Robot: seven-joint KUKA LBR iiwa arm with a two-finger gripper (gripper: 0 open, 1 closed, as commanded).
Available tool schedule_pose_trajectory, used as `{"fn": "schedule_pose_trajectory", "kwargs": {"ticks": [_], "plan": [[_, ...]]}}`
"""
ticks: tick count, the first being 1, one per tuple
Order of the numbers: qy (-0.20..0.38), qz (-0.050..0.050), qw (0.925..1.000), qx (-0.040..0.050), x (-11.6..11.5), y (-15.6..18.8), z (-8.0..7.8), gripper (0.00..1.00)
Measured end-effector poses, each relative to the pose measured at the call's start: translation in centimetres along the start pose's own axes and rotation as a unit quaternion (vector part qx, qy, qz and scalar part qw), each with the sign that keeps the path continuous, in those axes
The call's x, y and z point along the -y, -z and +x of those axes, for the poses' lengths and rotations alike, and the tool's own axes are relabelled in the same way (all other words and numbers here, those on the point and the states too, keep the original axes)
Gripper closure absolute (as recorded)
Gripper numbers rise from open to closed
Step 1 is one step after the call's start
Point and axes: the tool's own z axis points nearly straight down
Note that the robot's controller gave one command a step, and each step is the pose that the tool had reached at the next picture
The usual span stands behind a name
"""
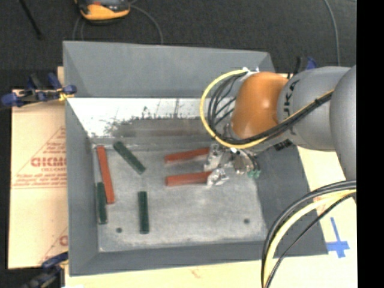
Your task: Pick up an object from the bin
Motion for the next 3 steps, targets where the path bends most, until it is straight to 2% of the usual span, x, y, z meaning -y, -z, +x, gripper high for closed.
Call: {"fn": "schedule_pose_trajectory", "kwargs": {"ticks": [1, 2, 3], "plan": [[0.054, -0.005, 0.9985, -0.0010, 0.4, 1.2, 0.3, 1.00], [0.126, -0.005, 0.9921, -0.0010, 3.1, 7.2, -0.2, 1.00], [0.037, -0.004, 0.9993, 0.0060, 4.9, 4.9, 0.5, 1.00]]}}
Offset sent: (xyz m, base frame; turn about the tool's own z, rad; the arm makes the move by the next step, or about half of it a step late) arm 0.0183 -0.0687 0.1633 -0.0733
